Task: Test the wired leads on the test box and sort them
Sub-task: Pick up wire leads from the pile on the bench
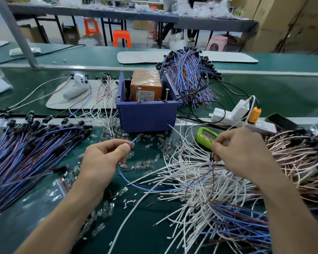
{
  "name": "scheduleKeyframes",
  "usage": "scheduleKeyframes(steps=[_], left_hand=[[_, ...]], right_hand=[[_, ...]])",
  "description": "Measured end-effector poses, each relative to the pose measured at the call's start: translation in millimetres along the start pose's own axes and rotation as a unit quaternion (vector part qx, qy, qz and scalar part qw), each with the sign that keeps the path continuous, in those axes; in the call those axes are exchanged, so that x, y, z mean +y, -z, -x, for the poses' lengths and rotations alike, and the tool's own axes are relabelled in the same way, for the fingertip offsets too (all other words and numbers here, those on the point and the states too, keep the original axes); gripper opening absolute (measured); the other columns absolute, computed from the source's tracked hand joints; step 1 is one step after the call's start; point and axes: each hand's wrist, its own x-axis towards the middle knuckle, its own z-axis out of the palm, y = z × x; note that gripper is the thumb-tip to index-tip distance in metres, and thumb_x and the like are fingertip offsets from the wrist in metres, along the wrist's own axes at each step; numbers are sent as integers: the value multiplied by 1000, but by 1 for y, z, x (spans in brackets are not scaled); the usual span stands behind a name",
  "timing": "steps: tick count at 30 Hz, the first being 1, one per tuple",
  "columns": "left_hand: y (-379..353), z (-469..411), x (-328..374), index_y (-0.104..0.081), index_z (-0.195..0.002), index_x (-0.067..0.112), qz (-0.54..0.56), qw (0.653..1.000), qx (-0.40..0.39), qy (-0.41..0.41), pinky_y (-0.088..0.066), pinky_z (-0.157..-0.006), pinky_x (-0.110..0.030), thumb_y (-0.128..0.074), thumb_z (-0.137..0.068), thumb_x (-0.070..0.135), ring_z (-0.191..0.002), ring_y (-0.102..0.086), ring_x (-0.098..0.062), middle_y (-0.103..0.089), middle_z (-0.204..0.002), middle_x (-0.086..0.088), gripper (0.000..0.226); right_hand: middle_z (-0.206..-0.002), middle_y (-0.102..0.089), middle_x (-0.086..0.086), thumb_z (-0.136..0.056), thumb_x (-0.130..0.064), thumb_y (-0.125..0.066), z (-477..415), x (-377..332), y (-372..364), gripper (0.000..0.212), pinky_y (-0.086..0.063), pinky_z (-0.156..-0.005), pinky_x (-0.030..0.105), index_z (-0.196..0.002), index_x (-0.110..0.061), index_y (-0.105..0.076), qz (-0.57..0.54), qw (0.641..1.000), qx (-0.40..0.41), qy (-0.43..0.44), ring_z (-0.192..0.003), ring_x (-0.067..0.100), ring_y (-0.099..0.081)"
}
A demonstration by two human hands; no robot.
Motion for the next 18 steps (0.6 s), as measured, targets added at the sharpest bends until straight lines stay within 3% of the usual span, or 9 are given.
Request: scheduleKeyframes(steps=[4, 7, 11, 15, 18], left_hand=[[-1, 2, 0, -83, -80, 23, -13, 1000, -12, -5, -35, -44, -8, -70, -94, 6, -43, -46, -4, -61, -53, 0, 26], [-1, 2, 2, -83, -78, 20, -9, 1000, -9, -8, -33, -42, -7, -70, -94, 4, -39, -43, -2, -60, -52, 0, 26], [0, 2, 3, -83, -78, 18, -5, 1000, -10, -4, -32, -42, -7, -71, -93, 4, -37, -42, -2, -61, -52, -1, 24], [0, 2, 3, -83, -79, 20, -6, 1000, -14, -2, -34, -43, -7, -71, -94, 5, -41, -45, -3, -61, -53, -1, 24], [0, 1, 3, -83, -78, 26, 0, 1000, -13, 1, -37, -47, -11, -71, -93, 5, -46, -50, -5, -63, -55, -1, 28]], right_hand=[[-69, -72, 3, -88, -45, -71, 7, -1, -11, 29, -61, -73, 40, -77, -19, -76, 55, 996, 13, -74, -67, 26, -70], [-77, -68, 8, -89, -49, -67, 10, -4, -18, 34, -56, -72, 36, -89, -16, -75, 105, 989, 29, -95, -76, 32, -65], [-68, -47, 1, -86, -61, -65, 10, -11, -24, 46, -40, -65, 32, -87, -15, -65, 168, 978, 19, -120, -72, 29, -52], [-80, -56, 6, -84, -64, -66, 9, -13, -29, 50, -42, -68, 33, -93, -16, -69, 174, 979, 3, -111, -76, 29, -54], [-63, -62, -4, -88, -55, -67, 13, -12, -30, 36, -44, -59, 29, -73, -22, -70, 113, 986, 107, -58, -60, 22, -58]])
